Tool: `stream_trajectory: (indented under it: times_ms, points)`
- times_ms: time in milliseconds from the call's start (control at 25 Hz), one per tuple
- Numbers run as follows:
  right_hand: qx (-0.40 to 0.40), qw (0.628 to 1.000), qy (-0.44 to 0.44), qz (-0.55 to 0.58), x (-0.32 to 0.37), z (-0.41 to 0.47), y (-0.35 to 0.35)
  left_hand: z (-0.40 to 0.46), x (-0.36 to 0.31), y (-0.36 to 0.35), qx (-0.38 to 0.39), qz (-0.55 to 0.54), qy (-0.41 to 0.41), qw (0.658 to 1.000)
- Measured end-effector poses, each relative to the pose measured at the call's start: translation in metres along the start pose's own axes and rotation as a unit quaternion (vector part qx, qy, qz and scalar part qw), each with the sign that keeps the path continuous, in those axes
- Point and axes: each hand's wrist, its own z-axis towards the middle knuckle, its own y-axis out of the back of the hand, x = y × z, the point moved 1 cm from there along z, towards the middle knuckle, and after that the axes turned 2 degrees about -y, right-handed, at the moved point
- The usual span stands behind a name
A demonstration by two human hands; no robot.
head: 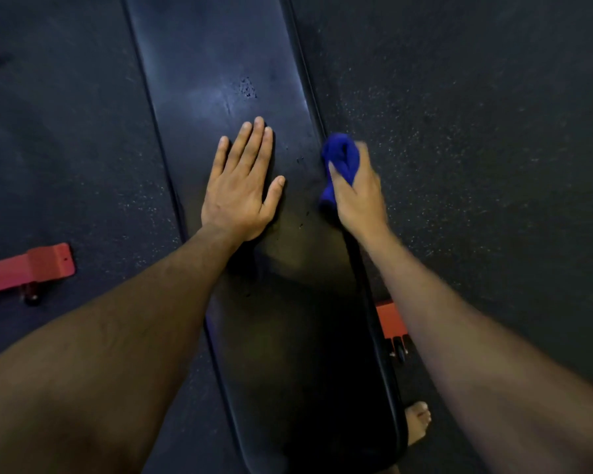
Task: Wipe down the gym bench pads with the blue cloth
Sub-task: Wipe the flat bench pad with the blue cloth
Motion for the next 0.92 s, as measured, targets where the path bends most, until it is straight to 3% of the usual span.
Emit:
stream_trajectory:
  times_ms: [160, 480, 600, 800, 920]
  points:
    - [0.026, 0.999, 0.029, 0.013, 0.012, 0.030, -0.002, 0.001, -0.001, 0.002, 0.001, -0.006, 0.000, 1.000]
    - [0.055, 0.998, -0.027, -0.008, -0.041, -0.123, 0.039, 0.001, 0.001, 0.001, -0.003, -0.004, 0.007, 1.000]
    - [0.047, 0.998, -0.008, -0.048, -0.014, -0.072, 0.022, -0.001, 0.002, 0.000, -0.007, -0.004, 0.008, 1.000]
    - [-0.075, 0.982, 0.035, -0.171, 0.051, 0.049, -0.028, 0.001, 0.000, 0.003, 0.005, -0.005, 0.015, 1.000]
    - [-0.054, 0.981, 0.027, -0.184, 0.057, 0.053, -0.028, 0.002, 0.000, 0.015, 0.032, -0.027, 0.021, 0.999]
